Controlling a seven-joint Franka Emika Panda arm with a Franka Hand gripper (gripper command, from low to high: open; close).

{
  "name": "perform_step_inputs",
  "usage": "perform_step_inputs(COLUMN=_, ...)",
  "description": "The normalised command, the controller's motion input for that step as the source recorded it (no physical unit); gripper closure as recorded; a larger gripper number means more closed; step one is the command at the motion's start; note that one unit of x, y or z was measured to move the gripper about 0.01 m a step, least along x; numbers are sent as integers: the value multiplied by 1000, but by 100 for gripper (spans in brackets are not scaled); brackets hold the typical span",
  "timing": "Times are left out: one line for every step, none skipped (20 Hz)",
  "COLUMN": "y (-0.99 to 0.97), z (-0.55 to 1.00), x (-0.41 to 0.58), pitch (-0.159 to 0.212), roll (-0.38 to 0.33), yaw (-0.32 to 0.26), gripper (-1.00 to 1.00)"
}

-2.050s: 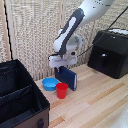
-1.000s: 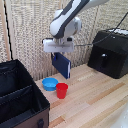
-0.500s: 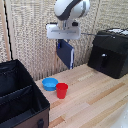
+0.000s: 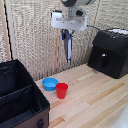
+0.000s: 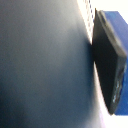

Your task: Discover the targeted book and set your gripper to the appropriate amplitude. Smoothly guide your gripper in the direction of the book and snatch it firmly. Search for the back section of the caddy. Move the held book towards the back section and lightly deposit it inside.

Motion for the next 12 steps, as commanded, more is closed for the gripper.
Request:
perform_step_inputs(y=0, z=563, x=-37, pitch=-7, roll=97, yaw=-351, gripper=100)
perform_step_inputs(y=0, z=549, x=-37, pitch=-7, roll=104, yaw=-349, gripper=100)
perform_step_inputs(y=0, z=520, x=-34, pitch=-7, roll=122, yaw=-346, gripper=100)
perform_step_inputs(y=0, z=491, x=-34, pitch=-7, roll=135, yaw=-341, gripper=100)
perform_step_inputs(y=0, z=486, x=-34, pitch=-7, roll=141, yaw=-339, gripper=100)
perform_step_inputs(y=0, z=471, x=-37, pitch=-12, roll=150, yaw=-333, gripper=100)
perform_step_inputs(y=0, z=451, x=-29, pitch=-10, roll=150, yaw=-330, gripper=100)
perform_step_inputs(y=11, z=440, x=-26, pitch=-11, roll=142, yaw=-329, gripper=100)
perform_step_inputs(y=54, z=417, x=-14, pitch=-11, roll=127, yaw=-326, gripper=100)
perform_step_inputs(y=89, z=377, x=-6, pitch=-13, roll=105, yaw=-329, gripper=100)
perform_step_inputs(y=126, z=357, x=0, pitch=-17, roll=90, yaw=-328, gripper=100)
perform_step_inputs(y=160, z=320, x=0, pitch=-16, roll=77, yaw=-325, gripper=100)
